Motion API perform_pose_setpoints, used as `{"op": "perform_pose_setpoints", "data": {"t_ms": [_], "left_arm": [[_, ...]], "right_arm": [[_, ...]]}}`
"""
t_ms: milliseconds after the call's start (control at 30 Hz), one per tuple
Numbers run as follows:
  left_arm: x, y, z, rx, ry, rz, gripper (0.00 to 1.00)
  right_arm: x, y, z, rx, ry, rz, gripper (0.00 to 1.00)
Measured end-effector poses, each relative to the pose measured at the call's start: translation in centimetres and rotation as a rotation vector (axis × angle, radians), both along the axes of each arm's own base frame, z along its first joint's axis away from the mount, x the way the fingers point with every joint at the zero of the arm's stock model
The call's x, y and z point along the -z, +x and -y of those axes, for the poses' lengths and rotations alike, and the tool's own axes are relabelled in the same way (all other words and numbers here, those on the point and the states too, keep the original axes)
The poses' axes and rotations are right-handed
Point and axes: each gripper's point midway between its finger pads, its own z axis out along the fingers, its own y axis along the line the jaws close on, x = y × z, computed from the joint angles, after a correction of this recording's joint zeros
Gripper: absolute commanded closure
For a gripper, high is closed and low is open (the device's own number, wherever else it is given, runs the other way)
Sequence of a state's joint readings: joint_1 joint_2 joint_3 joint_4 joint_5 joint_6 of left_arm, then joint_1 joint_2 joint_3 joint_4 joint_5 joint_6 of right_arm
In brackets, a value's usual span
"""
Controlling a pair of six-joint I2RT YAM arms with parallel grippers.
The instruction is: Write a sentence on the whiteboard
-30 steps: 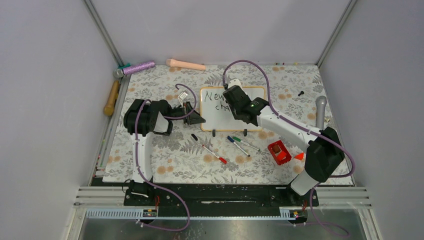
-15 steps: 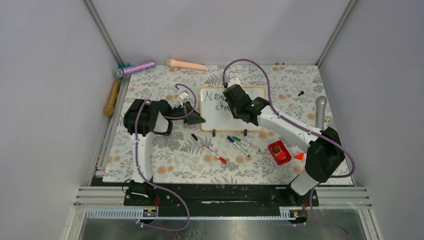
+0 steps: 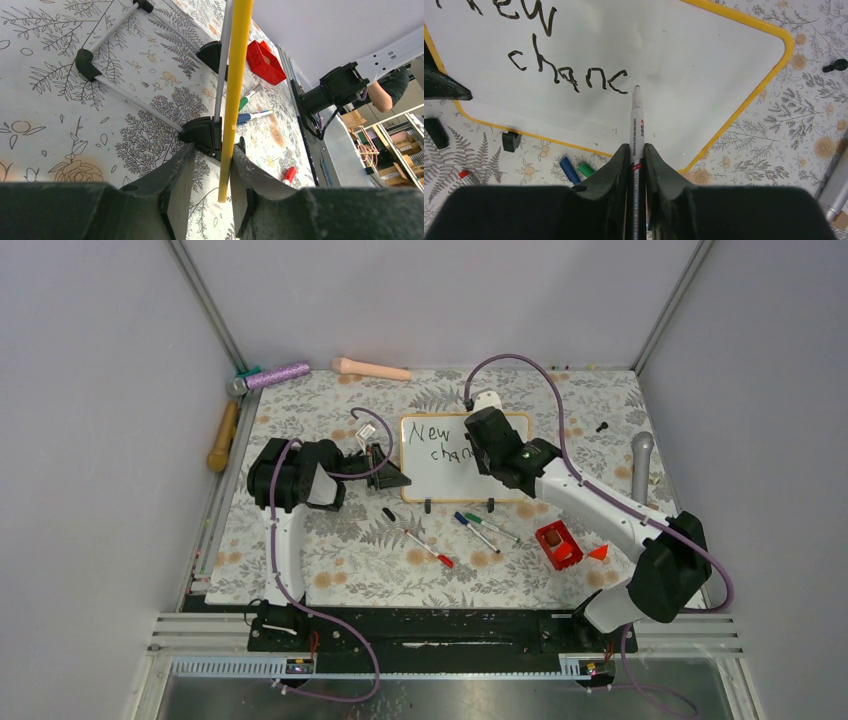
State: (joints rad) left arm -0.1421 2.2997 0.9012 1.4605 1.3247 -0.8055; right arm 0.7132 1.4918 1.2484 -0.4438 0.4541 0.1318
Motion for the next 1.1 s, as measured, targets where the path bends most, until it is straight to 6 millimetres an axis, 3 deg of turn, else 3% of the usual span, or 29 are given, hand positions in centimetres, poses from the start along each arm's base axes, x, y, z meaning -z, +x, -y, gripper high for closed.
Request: {"op": "perform_pose_setpoints", "data": {"t_ms": [367,1100], "left_arm": [[0.0,0.0,0.0,0.0,0.0,0.0,0.69],[0.0,0.0,0.0,0.0,0.0,0.0,0.69]], "right_arm": [[1.7,0.4,0.1,0.013,-0.026,-0.036,1.0],[2.0,0.8,1.5,0.067,-0.089,-0.023,1.0]]}}
